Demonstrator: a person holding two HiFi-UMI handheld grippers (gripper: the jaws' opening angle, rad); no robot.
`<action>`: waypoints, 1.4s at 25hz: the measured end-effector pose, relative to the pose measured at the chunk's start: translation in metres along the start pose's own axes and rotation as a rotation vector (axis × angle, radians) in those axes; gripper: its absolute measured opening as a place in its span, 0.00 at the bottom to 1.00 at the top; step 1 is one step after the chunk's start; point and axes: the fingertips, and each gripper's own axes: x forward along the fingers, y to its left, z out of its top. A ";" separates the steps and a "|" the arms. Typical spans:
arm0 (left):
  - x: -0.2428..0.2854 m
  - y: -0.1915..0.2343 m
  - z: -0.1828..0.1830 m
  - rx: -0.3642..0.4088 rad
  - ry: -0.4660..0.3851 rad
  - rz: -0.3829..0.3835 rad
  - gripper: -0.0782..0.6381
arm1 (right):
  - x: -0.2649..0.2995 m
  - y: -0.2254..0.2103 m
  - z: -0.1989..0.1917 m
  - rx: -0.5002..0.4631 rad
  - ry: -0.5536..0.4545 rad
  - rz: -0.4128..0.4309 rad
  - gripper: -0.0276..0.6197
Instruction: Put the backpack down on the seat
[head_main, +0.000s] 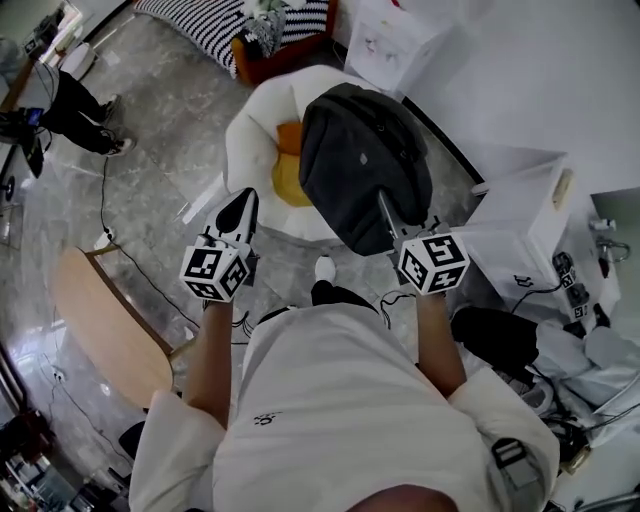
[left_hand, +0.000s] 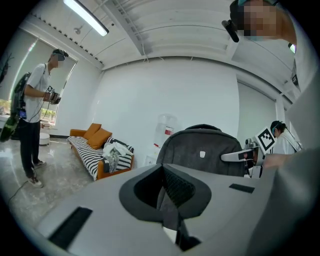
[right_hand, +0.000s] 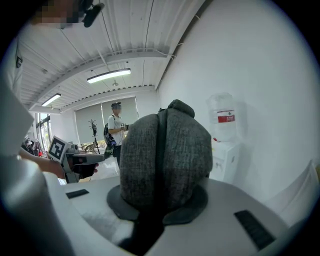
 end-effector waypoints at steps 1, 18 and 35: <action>0.008 0.000 0.001 -0.001 0.000 0.007 0.13 | 0.006 -0.007 0.001 -0.002 0.005 0.009 0.15; 0.079 0.035 -0.005 -0.025 0.059 0.108 0.13 | 0.116 -0.078 -0.023 -0.062 0.102 0.134 0.15; 0.121 0.099 -0.056 -0.058 0.145 0.081 0.13 | 0.234 -0.065 -0.115 -0.064 0.204 0.272 0.15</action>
